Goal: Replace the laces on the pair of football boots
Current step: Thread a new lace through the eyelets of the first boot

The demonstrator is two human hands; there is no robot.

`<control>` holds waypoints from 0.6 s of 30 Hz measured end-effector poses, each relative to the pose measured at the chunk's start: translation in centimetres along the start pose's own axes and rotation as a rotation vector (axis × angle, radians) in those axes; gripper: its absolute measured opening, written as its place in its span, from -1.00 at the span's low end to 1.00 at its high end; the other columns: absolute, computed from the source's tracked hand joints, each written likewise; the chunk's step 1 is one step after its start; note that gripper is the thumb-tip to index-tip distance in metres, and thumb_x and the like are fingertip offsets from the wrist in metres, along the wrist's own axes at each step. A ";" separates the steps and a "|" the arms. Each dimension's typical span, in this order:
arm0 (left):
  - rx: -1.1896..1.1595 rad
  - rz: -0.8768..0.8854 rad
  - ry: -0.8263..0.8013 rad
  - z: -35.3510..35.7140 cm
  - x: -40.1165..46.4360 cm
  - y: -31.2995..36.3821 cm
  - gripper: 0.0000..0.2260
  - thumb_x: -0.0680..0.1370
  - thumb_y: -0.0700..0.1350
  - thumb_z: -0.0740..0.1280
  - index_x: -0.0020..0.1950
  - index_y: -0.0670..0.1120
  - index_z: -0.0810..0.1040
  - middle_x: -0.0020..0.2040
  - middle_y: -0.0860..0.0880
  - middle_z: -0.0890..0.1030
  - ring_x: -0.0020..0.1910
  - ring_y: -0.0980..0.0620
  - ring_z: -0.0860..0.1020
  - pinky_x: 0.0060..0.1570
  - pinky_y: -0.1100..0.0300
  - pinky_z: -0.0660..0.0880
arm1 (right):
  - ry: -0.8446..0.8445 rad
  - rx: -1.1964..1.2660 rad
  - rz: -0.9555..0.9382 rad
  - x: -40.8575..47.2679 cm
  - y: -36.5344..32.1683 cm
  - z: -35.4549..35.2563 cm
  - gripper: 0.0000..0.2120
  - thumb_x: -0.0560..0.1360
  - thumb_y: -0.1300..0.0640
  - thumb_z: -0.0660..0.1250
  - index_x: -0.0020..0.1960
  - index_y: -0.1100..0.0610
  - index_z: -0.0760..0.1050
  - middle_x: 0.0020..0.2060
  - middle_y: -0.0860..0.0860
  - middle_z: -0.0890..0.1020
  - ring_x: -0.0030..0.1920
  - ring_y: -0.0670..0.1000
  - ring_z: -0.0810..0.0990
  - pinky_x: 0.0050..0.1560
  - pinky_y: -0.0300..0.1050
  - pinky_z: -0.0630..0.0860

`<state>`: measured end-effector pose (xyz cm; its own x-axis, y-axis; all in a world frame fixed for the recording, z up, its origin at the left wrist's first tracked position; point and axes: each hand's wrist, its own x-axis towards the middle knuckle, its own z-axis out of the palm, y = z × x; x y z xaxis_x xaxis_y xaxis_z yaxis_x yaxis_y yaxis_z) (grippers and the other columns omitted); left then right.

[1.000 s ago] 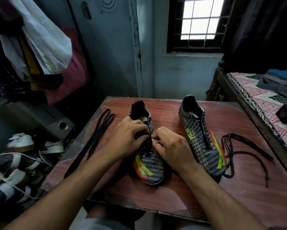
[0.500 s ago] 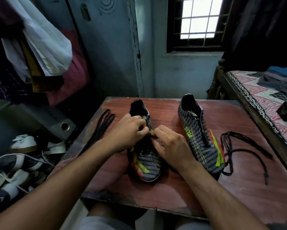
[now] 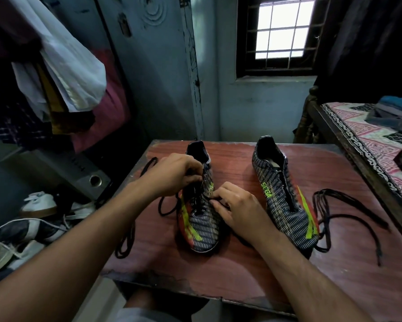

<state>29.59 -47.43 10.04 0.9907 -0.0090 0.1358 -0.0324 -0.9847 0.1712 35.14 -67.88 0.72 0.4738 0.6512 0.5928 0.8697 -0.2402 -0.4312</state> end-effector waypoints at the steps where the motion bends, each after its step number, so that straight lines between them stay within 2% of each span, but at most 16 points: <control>1: -0.010 -0.018 0.005 0.2 0.1 0.1 -0.96 0.60 -0.04 0.43 -0.05 0.05 0.62 -0.12 0.16 0.49 -0.04 0.06 0.52 -0.03 0.05 0.47 | -0.006 -0.005 0.007 0.0 0.0 0.1 -0.92 0.58 0.10 0.42 0.03 0.09 0.60 -0.06 -0.09 0.58 -0.16 -0.07 0.60 -0.12 -0.06 0.61; 4: -0.090 -0.084 0.039 1.1 0.2 -0.1 -0.90 0.61 -0.07 0.40 -0.08 0.07 0.54 -0.08 0.11 0.52 0.01 0.01 0.55 -0.09 0.17 0.36 | -0.016 -0.008 0.007 0.0 -0.1 0.2 -0.93 0.58 0.12 0.41 0.01 0.11 0.58 -0.06 -0.09 0.57 -0.18 -0.08 0.57 -0.13 -0.08 0.59; 7: -0.181 -0.151 0.121 1.6 0.0 0.1 -0.93 0.60 -0.06 0.43 -0.02 0.07 0.57 0.03 0.10 0.48 -0.03 0.14 0.49 -0.16 0.36 0.30 | -0.031 0.018 0.027 0.0 -0.2 0.0 -0.92 0.60 0.09 0.40 0.00 0.10 0.57 -0.06 -0.11 0.55 -0.18 -0.13 0.54 -0.14 -0.15 0.57; 9: -0.281 -0.214 0.226 1.9 -0.4 0.1 -0.84 0.57 -0.06 0.47 0.12 0.07 0.57 0.14 0.11 0.45 -0.08 0.21 0.47 -0.17 0.45 0.33 | -0.026 0.045 0.043 -0.1 -0.3 -0.1 -0.90 0.61 0.05 0.38 -0.02 0.08 0.56 -0.08 -0.15 0.53 -0.18 -0.14 0.52 -0.14 -0.21 0.53; 11: -0.375 -0.231 0.397 2.5 -1.4 0.5 -0.75 0.58 -0.10 0.46 0.22 0.06 0.53 0.19 0.09 0.45 -0.17 0.21 0.52 -0.16 0.44 0.43 | -0.012 0.073 0.074 -0.2 -0.3 -0.1 -0.84 0.62 -0.02 0.32 -0.06 0.05 0.54 -0.13 -0.19 0.49 -0.18 -0.17 0.48 -0.14 -0.28 0.47; 13: -0.448 -0.205 0.560 3.7 -3.2 1.3 -0.77 0.59 -0.16 0.43 0.22 0.00 0.54 0.18 0.03 0.48 -0.11 0.29 0.54 -0.09 0.45 0.46 | 0.007 0.097 0.119 -0.2 -0.3 -0.2 -0.76 0.62 -0.10 0.27 -0.11 0.03 0.51 -0.18 -0.19 0.48 -0.22 -0.16 0.46 -0.17 -0.35 0.40; 14: -0.464 -0.189 0.584 4.7 -4.3 1.7 -0.78 0.59 -0.18 0.42 0.22 -0.02 0.54 0.18 0.01 0.49 -0.04 0.32 0.53 -0.04 0.48 0.43 | 0.014 0.110 0.145 -0.2 -0.3 -0.3 -0.73 0.62 -0.12 0.26 -0.14 0.03 0.50 -0.19 -0.16 0.49 -0.23 -0.16 0.47 -0.18 -0.36 0.38; 16: -0.435 -0.149 0.536 7.0 -6.4 2.3 -0.75 0.61 -0.09 0.38 0.29 -0.03 0.55 0.22 0.03 0.51 0.12 0.34 0.50 0.14 0.46 0.39 | 0.022 0.143 0.187 -0.1 -0.5 -0.5 -0.68 0.61 -0.15 0.27 -0.19 0.04 0.50 -0.21 -0.12 0.50 -0.22 -0.11 0.51 -0.19 -0.31 0.40; 18: -0.417 -0.125 0.486 8.7 -7.8 2.6 -0.64 0.64 0.04 0.29 0.42 0.00 0.49 0.33 0.10 0.49 0.31 0.27 0.44 0.35 0.30 0.36 | 0.024 0.195 0.232 0.0 -0.9 -0.8 -0.66 0.60 -0.12 0.32 -0.25 0.06 0.51 -0.21 -0.11 0.53 -0.22 -0.06 0.54 -0.17 -0.24 0.45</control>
<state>22.98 -51.39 0.96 0.8209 0.2771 0.4994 -0.0661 -0.8225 0.5650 34.46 -68.19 1.67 0.6615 0.5778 0.4781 0.6961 -0.2359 -0.6781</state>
